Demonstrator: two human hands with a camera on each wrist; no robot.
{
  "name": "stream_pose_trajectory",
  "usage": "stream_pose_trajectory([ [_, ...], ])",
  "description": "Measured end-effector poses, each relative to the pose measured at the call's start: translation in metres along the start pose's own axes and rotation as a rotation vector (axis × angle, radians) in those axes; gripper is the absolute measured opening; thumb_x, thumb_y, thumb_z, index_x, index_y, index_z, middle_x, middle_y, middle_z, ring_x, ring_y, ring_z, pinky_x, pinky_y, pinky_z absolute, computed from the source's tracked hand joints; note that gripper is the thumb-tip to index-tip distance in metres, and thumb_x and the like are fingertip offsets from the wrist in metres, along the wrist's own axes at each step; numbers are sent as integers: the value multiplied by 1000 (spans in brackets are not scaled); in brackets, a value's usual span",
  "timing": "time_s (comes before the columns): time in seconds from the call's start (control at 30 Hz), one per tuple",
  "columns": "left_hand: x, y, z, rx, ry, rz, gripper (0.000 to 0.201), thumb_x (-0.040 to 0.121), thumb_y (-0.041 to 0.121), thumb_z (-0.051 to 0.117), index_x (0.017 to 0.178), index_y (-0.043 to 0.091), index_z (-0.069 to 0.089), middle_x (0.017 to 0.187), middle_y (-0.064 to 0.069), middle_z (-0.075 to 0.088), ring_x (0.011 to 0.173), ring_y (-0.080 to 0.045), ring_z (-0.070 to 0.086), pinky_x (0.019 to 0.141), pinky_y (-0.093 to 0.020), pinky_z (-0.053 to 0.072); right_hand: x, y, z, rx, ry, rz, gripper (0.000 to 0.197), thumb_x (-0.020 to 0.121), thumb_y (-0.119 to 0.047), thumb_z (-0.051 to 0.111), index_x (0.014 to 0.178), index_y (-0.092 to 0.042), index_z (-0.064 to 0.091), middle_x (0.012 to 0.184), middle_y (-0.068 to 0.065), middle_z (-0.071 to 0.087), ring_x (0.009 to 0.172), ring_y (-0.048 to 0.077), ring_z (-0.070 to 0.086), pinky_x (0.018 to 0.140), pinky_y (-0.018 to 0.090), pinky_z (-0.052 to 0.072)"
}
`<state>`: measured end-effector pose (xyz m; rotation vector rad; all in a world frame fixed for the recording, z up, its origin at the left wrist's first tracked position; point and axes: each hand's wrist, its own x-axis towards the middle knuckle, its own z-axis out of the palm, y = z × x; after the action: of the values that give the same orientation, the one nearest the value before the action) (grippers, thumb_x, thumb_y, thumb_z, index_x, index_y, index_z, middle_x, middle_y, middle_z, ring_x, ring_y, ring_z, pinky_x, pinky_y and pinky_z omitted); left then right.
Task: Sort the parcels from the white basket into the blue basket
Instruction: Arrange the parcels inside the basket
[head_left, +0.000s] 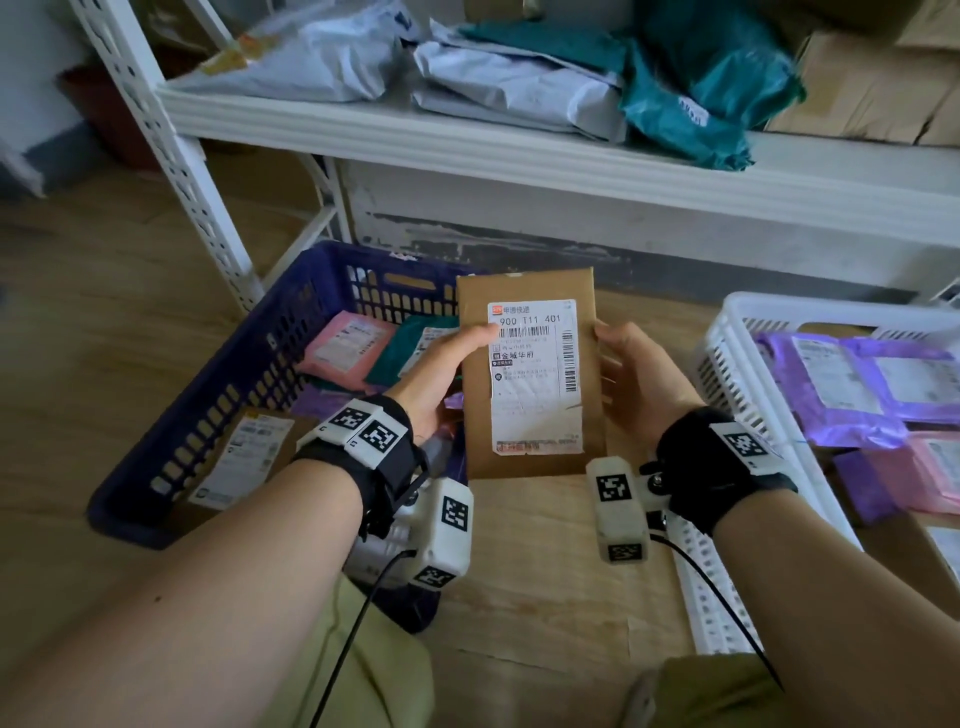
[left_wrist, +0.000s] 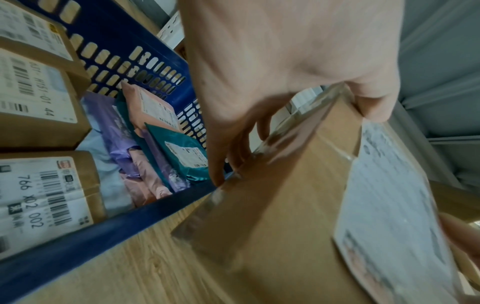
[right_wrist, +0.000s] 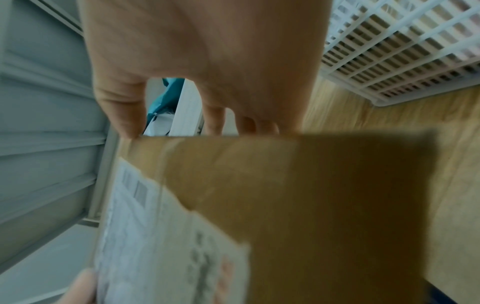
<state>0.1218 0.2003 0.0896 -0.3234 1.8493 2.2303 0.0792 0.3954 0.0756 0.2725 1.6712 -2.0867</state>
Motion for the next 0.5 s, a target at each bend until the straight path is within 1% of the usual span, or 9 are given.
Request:
stream_pose_trajectory([
  [0.07,-2,1,-2,-12,-1,-18,18,93,33,51,84,23,64,75,6,73,51,-7,47,51,-24,21,-1,1,2,-13,-8,-7,33,82,-39,57,106,-18,65,84,0,69,84,19,58,85,36,41],
  [0.17,-5,2,-2,-4,9,-29,20,94,33,50,82,22,61,63,10,70,47,-7,39,47,-20,18,-3,1,6,-11,-6,-17,30,84,-38,55,104,-19,65,84,0,68,80,18,57,82,35,40],
  [0.23,-10,3,-2,-13,10,-16,24,93,33,50,78,21,65,65,9,70,54,-11,34,51,-23,15,-4,0,8,0,-6,-18,28,84,-38,55,101,-20,65,81,-1,67,77,17,56,79,33,40],
  [0.27,-11,3,-2,-23,12,-16,27,92,35,52,77,20,69,71,7,72,60,-16,35,54,-24,15,-6,0,10,0,-9,-20,28,84,-39,55,102,-19,64,82,-1,67,77,17,55,78,33,40],
  [0.33,-16,3,-5,-16,32,-45,25,86,42,58,79,25,74,87,4,72,79,-23,41,58,-25,25,-10,0,14,-16,-18,-30,29,85,-38,54,104,-18,63,87,0,67,79,18,56,79,33,40],
  [0.4,-22,4,-8,10,76,-71,27,81,49,61,93,26,71,99,2,71,89,-22,50,60,-25,37,-16,0,20,-22,-33,-48,29,86,-37,54,104,-17,62,89,2,66,81,19,56,80,33,41],
  [0.43,-25,5,-10,19,95,-64,30,81,49,61,99,26,69,102,2,72,95,-20,56,67,-27,43,-20,0,22,-23,-43,-59,27,86,-37,54,103,-17,62,89,2,66,81,19,56,80,32,41],
  [0.47,-29,7,-10,22,103,-45,30,82,47,61,102,25,68,103,3,73,101,-21,60,79,-33,46,-25,0,24,-24,-52,-71,25,87,-36,53,102,-17,62,88,2,66,81,19,56,78,32,41],
  [0.5,-32,8,-10,26,110,-28,27,84,44,61,102,25,69,102,3,74,104,-22,62,91,-37,43,-29,0,26,-25,-60,-81,23,87,-35,52,100,-19,62,86,1,65,80,19,56,75,31,41],
])
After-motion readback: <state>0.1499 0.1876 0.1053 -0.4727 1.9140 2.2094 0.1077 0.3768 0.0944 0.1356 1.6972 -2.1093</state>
